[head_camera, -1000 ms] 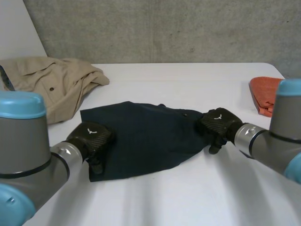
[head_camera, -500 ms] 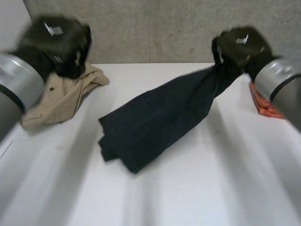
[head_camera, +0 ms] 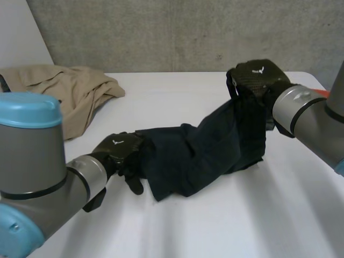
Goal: Fold the laundry.
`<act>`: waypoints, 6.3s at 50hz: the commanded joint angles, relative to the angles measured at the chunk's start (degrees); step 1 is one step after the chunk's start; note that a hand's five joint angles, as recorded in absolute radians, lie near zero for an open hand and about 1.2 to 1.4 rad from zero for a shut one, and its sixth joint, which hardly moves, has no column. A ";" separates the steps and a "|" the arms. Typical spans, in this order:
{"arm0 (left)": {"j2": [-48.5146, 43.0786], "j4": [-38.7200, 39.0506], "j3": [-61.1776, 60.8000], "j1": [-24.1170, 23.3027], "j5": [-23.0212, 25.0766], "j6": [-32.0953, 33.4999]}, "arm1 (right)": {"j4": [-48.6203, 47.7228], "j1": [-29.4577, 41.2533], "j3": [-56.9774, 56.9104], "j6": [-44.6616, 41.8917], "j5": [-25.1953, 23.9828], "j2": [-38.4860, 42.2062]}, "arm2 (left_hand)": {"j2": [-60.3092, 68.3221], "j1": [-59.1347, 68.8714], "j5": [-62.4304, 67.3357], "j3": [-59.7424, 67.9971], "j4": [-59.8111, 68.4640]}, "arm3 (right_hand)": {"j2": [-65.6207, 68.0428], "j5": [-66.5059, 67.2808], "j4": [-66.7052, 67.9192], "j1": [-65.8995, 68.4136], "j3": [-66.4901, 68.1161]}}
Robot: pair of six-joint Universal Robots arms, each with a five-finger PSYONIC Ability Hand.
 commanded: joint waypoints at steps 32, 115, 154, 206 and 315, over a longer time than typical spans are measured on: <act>-0.38 4.16 9.72 -0.94 -7.23 2.53 | 0.49 -1.84 -2.27 5.59 -0.32 -7.09 | 61.02 60.01 61.65 60.91 61.23 | 13.11 12.27 11.54 16.22 11.90; 27.97 -11.06 44.87 17.71 3.07 -5.21 | -4.60 -3.25 -9.47 0.57 0.12 -20.89 | 61.02 60.01 61.65 60.91 61.23 | 13.11 12.27 11.54 16.22 11.90; -46.57 8.01 81.87 13.58 -2.65 6.04 | -46.26 0.18 -31.34 -7.43 13.30 40.63 | 61.02 60.01 61.65 60.91 61.23 | 11.59 10.75 10.02 14.70 10.38; -5.79 -10.62 3.83 -9.01 8.97 8.60 | 5.51 -22.15 26.82 -29.23 -21.51 0.65 | 18.00 16.99 18.62 17.89 18.21 | -20.72 -21.56 -22.29 -17.62 -21.93; -43.56 -1.91 73.06 2.77 -5.28 28.99 | -17.51 -11.87 -14.47 -12.09 5.03 26.91 | 61.02 60.01 61.65 60.91 61.23 | 13.11 12.27 11.54 16.22 11.90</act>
